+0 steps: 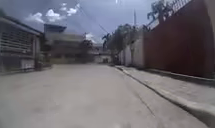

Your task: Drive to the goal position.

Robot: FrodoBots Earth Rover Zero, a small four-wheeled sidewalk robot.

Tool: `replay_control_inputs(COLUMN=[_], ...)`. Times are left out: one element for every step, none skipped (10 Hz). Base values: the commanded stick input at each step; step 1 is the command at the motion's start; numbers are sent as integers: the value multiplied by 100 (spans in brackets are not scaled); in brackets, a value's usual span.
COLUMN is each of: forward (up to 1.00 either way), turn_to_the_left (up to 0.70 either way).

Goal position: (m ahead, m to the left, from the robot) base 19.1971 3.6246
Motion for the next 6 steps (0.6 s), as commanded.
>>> replay_control_inputs(forward=[85,85,85,85,85,85], turn_to_the_left=[0,0,0,0,0,0])
